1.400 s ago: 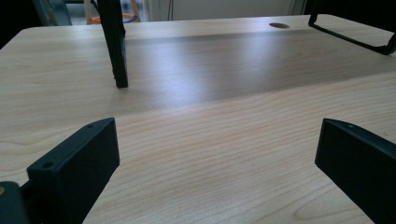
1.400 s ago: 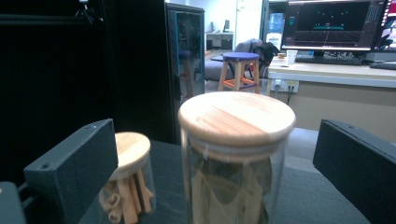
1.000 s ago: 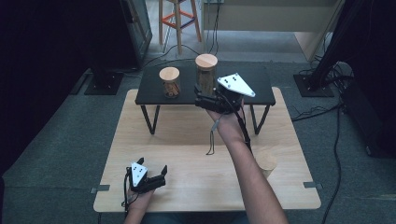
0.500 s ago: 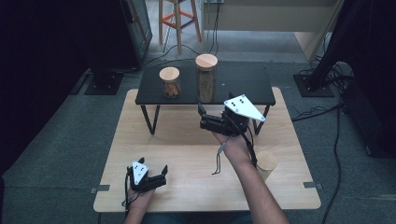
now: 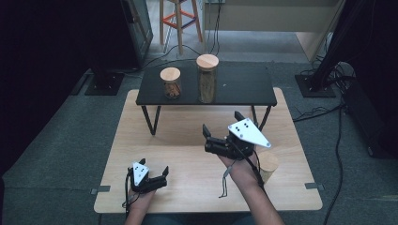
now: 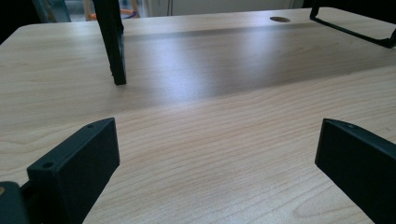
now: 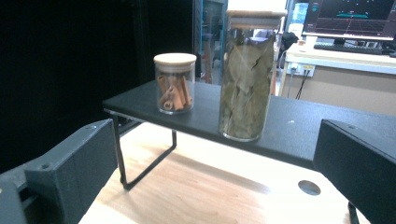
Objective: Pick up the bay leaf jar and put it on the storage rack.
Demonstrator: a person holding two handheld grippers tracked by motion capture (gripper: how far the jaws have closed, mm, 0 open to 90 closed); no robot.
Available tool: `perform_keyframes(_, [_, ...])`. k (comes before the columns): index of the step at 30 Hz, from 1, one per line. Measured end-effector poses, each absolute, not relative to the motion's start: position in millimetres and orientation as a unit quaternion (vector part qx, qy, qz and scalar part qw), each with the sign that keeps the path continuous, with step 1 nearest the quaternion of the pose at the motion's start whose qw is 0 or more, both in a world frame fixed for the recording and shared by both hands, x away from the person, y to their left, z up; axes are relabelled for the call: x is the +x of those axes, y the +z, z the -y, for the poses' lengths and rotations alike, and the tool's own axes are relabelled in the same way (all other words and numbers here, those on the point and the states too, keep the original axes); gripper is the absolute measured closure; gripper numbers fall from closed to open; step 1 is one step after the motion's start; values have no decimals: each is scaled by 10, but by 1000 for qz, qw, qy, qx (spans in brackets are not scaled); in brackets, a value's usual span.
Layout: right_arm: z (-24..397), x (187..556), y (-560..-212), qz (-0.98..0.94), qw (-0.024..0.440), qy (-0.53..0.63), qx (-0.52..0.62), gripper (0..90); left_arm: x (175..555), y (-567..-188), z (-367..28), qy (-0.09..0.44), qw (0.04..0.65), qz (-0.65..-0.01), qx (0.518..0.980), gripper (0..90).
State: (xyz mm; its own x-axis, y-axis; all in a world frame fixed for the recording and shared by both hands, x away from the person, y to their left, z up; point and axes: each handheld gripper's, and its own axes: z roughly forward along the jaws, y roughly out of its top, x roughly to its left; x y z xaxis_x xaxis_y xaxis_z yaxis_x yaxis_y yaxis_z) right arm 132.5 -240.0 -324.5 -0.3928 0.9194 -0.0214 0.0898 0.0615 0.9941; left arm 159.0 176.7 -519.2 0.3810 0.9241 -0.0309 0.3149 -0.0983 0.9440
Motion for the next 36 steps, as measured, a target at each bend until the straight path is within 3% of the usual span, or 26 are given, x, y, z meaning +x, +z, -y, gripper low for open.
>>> perform_keyframes(36, [3581, 764, -4121, -602, 370, 575, 413, 0, 1599, -5183, -1767, 311, 486, -461, 675, 0])
